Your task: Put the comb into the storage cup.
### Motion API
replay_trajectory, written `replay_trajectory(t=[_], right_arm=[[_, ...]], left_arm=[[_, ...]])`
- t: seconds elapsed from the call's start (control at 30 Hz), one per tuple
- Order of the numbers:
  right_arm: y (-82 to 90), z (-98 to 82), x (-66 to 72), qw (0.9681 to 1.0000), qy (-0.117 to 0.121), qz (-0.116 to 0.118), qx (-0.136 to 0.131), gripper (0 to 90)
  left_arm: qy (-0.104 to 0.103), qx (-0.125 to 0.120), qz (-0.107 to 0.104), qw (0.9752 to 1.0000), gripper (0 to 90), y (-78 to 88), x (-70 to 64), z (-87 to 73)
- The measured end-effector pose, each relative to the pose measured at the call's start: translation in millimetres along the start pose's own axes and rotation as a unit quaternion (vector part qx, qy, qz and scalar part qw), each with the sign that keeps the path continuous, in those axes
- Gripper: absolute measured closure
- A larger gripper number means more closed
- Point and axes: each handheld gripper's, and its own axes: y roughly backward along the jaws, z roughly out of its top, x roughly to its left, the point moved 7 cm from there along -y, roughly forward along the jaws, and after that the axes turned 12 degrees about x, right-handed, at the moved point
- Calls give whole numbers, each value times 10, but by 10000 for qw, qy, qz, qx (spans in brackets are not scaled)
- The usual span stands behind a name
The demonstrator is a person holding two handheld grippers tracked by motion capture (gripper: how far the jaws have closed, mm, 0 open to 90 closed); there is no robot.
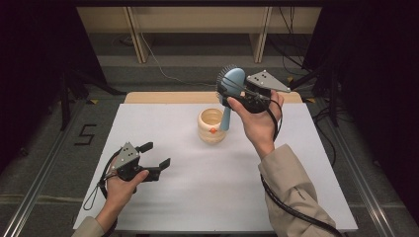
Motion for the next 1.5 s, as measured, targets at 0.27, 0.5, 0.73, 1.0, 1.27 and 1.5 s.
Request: replay_trajectory(t=[0.27,0.5,0.73,1.0,1.27,1.5], right_arm=[[-17,42,2,10000,12,2,-24,202],[-33,71,9,10000,26,3,-45,202],[-42,87,11,10000,26,-2,-41,202],[-60,103,13,10000,30,-10,-45,202],[-74,129,-1,10000,44,-35,-72,202],[-86,161,-18,9999,54,-58,-106,202]], left_arm=[[5,-2,-2,10000,114,1,2,0],[14,-12,0,10000,114,5,5,3],[14,-9,1,10000,114,4,6,1],[21,-11,-1,10000,114,4,7,2],[19,-12,2,10000,114,6,9,2],[21,-12,0,10000,114,5,8,2]])
